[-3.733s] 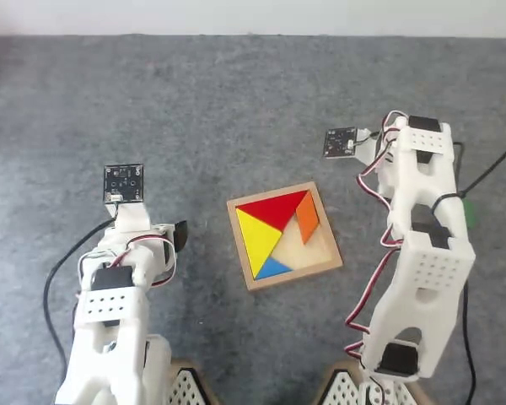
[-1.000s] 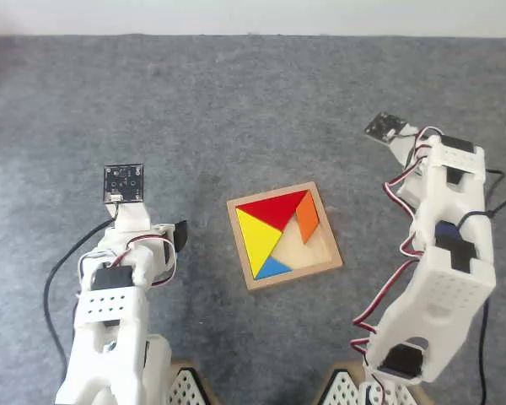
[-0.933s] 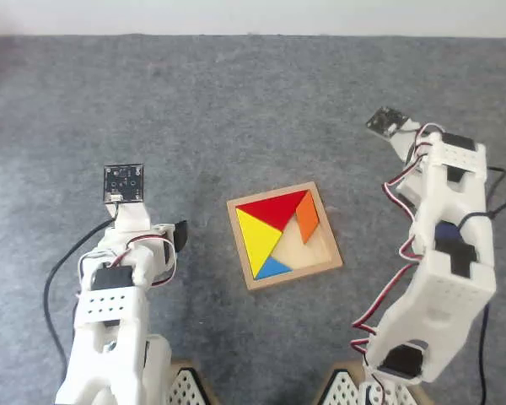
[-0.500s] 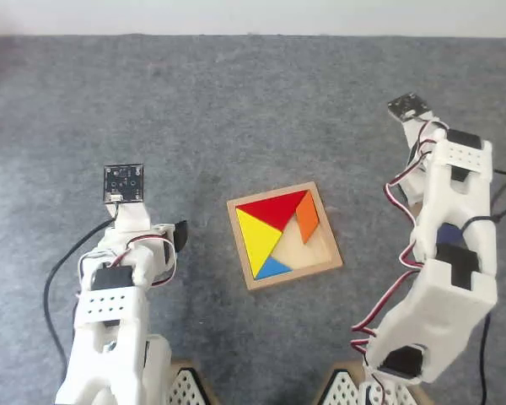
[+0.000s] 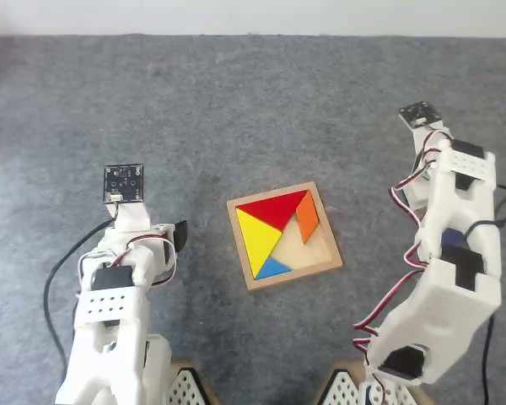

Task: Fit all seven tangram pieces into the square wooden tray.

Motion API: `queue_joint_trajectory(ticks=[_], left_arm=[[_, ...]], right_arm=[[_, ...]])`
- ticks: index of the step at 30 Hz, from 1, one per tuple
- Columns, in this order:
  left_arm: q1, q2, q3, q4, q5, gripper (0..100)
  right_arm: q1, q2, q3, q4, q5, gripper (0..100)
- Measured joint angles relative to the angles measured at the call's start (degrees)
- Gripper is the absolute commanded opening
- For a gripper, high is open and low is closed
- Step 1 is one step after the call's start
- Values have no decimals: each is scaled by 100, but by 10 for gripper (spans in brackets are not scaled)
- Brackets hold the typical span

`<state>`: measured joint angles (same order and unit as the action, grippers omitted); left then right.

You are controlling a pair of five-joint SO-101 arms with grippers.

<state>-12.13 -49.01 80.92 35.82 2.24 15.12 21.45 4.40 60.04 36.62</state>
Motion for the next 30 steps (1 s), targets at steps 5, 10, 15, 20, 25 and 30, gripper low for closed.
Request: queue_joint_trajectory(ticks=[5, 10, 15, 20, 25, 30], left_arm=[[0, 0, 0, 0, 0, 269], [0, 0, 0, 0, 0, 269], [0, 0, 0, 0, 0, 269], [0, 0, 0, 0, 0, 269], [0, 0, 0, 0, 0, 269], [0, 0, 0, 0, 0, 269]], right_arm=[[-18, 0, 26, -79, 0, 188], [-18, 273, 70, -79, 0, 188], [-9, 360, 53, -97, 0, 178], [9, 369, 44, -132, -9, 2], [9, 369, 0, -97, -9, 8], [-44, 290, -211, 334, -9, 8]])
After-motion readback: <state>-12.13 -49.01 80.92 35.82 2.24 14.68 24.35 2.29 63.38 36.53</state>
